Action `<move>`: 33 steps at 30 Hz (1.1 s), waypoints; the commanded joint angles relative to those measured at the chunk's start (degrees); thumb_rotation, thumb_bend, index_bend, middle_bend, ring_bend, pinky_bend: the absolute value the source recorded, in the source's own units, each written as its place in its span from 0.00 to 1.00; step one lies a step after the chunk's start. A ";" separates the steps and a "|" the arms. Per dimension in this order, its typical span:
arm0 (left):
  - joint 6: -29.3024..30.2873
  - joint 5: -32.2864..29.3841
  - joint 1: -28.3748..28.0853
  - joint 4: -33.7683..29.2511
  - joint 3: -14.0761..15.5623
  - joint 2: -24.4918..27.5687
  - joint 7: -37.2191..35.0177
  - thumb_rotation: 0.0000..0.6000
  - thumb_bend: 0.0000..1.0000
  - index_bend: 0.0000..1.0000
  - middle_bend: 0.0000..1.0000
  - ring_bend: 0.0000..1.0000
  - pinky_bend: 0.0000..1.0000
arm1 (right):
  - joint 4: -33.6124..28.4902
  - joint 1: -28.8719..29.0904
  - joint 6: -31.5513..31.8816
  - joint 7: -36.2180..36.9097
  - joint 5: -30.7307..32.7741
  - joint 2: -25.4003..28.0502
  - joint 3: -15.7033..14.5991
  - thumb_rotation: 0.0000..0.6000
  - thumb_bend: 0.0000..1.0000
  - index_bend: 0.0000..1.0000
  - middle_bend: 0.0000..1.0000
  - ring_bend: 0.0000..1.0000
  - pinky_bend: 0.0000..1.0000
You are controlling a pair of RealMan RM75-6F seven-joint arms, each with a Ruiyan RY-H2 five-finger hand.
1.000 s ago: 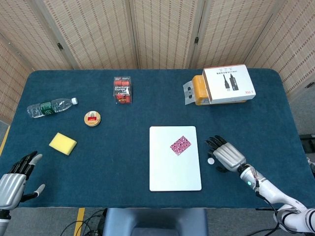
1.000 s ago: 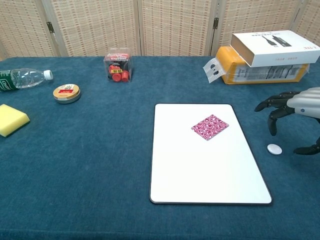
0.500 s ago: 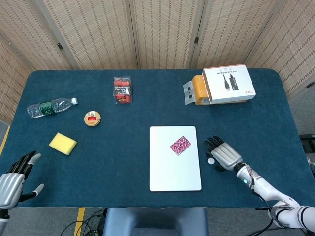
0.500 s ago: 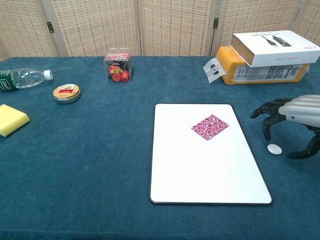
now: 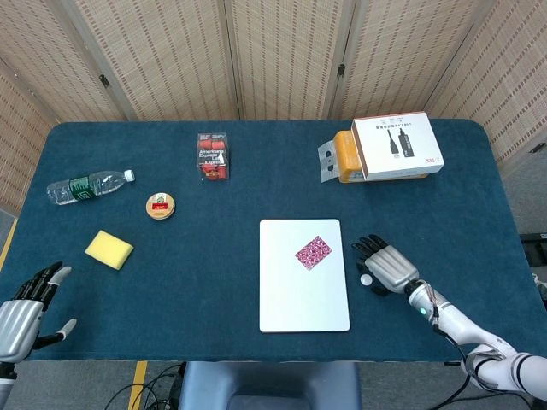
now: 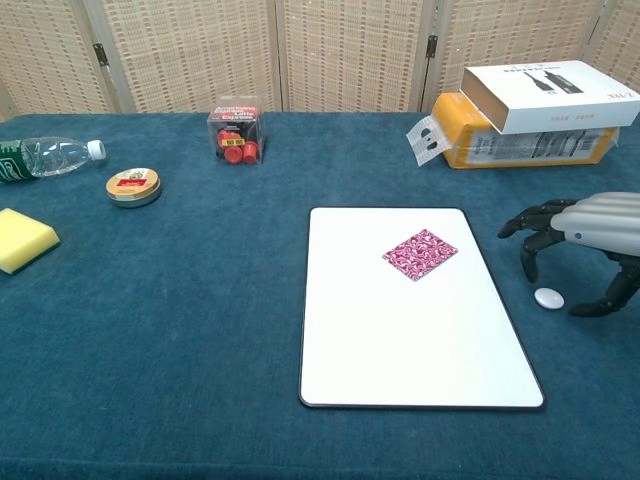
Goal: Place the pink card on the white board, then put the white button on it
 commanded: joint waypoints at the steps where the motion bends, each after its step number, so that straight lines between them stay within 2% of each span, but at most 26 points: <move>1: -0.04 0.03 -0.03 0.06 0.02 -0.02 -0.07 1.00 0.29 0.01 0.07 0.11 0.22 | 0.27 0.14 -0.19 0.13 -0.07 -0.24 0.06 1.00 0.16 0.43 0.10 0.00 0.00; 16: 0.21 0.38 -0.13 0.62 0.02 -0.11 -0.84 1.00 0.29 0.00 0.07 0.11 0.22 | 1.13 0.53 -1.11 -0.45 0.27 -1.24 0.40 1.00 0.16 0.43 0.12 0.00 0.00; 33: 0.30 0.46 -0.15 0.80 0.10 -0.21 -0.95 1.00 0.29 0.00 0.07 0.11 0.22 | 0.62 0.31 -0.82 -1.80 0.76 -1.19 0.73 1.00 0.19 0.53 0.16 0.00 0.00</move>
